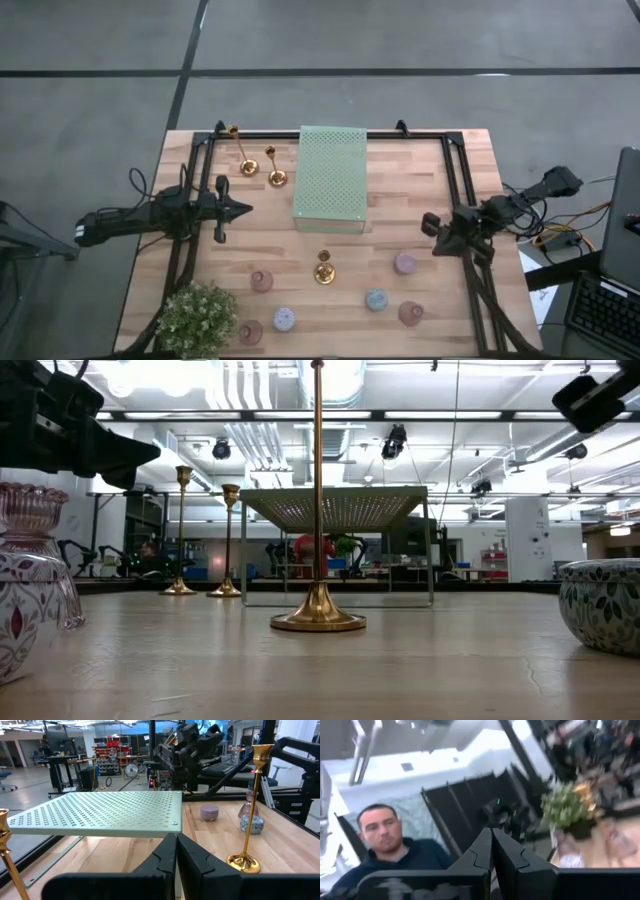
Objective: Pick & Place candle stick holders
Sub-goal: Put the bottom-right pink glass candle holder on the shelf
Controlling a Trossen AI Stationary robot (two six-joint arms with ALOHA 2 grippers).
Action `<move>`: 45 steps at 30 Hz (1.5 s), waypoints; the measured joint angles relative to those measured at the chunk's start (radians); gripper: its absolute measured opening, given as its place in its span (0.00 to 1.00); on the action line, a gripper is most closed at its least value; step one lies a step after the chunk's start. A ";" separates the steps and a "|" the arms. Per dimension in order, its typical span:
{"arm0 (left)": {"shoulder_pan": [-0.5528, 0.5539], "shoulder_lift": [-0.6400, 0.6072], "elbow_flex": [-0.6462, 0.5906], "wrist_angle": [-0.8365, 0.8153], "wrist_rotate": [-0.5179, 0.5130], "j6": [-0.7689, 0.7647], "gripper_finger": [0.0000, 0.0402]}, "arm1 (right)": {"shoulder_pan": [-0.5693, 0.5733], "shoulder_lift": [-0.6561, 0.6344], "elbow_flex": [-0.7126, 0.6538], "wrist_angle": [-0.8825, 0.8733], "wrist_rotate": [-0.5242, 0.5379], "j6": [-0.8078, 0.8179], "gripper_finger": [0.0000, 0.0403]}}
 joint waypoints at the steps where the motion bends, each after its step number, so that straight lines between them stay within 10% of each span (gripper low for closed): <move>1: 0.000 0.000 0.000 0.000 0.000 0.000 0.05 | 0.018 0.034 0.016 -0.014 0.012 0.008 0.02; 21: 0.000 0.000 0.000 0.000 0.000 0.000 0.05 | 0.304 0.897 0.885 -1.291 0.111 0.371 0.34; 45: 0.000 0.000 0.000 0.000 0.000 0.000 0.05 | 0.469 1.403 1.279 -1.617 0.219 0.234 0.26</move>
